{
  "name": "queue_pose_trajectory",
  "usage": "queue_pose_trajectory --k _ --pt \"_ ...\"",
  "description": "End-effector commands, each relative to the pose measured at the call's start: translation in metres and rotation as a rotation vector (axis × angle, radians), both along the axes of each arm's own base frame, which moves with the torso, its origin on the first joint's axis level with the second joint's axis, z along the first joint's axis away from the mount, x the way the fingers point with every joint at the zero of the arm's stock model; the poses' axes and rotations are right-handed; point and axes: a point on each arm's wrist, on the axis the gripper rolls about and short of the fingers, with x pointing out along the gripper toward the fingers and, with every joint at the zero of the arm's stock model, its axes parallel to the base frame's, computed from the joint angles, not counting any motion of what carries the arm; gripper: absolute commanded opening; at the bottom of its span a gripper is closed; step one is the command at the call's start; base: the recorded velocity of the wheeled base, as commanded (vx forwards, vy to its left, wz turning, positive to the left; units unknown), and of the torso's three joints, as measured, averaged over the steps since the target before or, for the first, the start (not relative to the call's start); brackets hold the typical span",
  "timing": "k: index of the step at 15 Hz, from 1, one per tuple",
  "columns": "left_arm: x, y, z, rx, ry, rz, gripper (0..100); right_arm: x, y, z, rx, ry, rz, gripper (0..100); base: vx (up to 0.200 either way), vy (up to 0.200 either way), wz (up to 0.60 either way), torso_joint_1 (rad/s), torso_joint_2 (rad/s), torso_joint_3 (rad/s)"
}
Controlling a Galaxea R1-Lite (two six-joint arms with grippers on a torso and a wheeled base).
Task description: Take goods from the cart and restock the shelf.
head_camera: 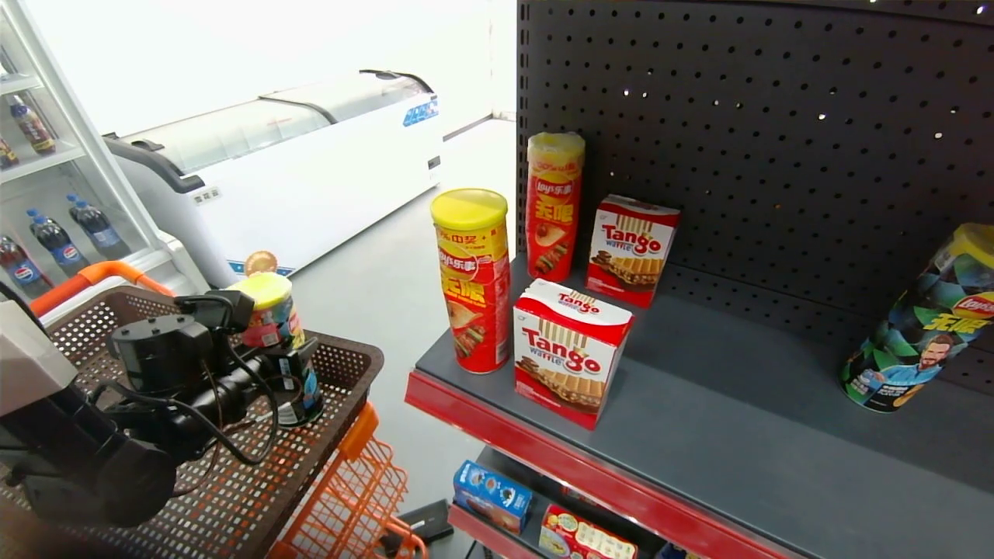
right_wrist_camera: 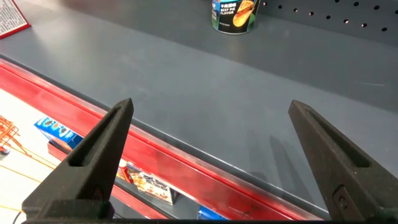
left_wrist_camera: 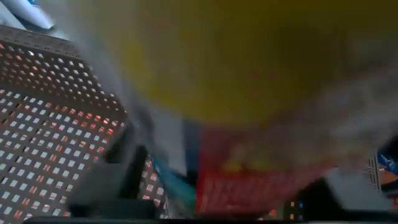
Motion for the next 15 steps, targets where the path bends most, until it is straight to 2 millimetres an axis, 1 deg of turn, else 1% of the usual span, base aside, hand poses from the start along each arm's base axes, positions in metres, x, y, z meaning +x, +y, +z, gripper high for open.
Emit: queue_pose_trajectory --k 1,3,5,7,11,12,13,14,15 --pt "0.0 -0.003 -0.002 -0.001 0.013 -0.008 0 0.0 0.0 0.0 0.0 0.002 0.0 100 0.0 0.0 0.0 0.0 0.0 0.0" --pt "-0.001 -0.003 0.001 0.001 0.009 -0.01 0 0.0 0.0 0.0 0.0 0.0 0.0 100 0.0 0.0 0.0 0.0 0.0 0.0" --pt "-0.009 -0.008 0.022 0.004 -0.051 -0.028 0 0.0 0.0 0.0 0.0 0.0 0.0 100 0.0 0.0 0.0 0.0 0.0 0.0" --pt "-0.028 -0.015 0.041 0.007 -0.062 -0.05 0 0.0 0.0 0.0 0.0 0.002 0.0 100 0.0 0.0 0.0 0.0 0.0 0.0" --pt "-0.08 -0.034 0.07 0.001 -0.076 -0.136 0 0.0 0.0 0.0 0.0 0.0 0.0 100 0.0 0.0 0.0 0.0 0.0 0.0" --pt "-0.085 -0.038 0.075 -0.003 -0.094 -0.152 0 0.0 0.0 0.0 0.0 0.002 0.0 100 0.0 0.0 0.0 0.0 0.0 0.0" --pt "-0.09 -0.045 0.086 -0.003 -0.156 -0.169 0 0.0 0.0 0.0 0.0 0.002 0.0 100 0.0 0.0 0.0 0.0 0.0 0.0" --pt "-0.093 -0.046 0.091 0.001 -0.178 -0.174 0 0.0 0.0 0.0 0.0 0.0 0.0 100 0.0 0.0 0.0 0.0 0.0 0.0" --pt "-0.104 -0.05 0.103 0.027 -0.23 -0.206 0 0.0 0.0 0.0 0.0 0.002 0.0 100 0.0 0.0 0.0 0.0 0.0 0.0"
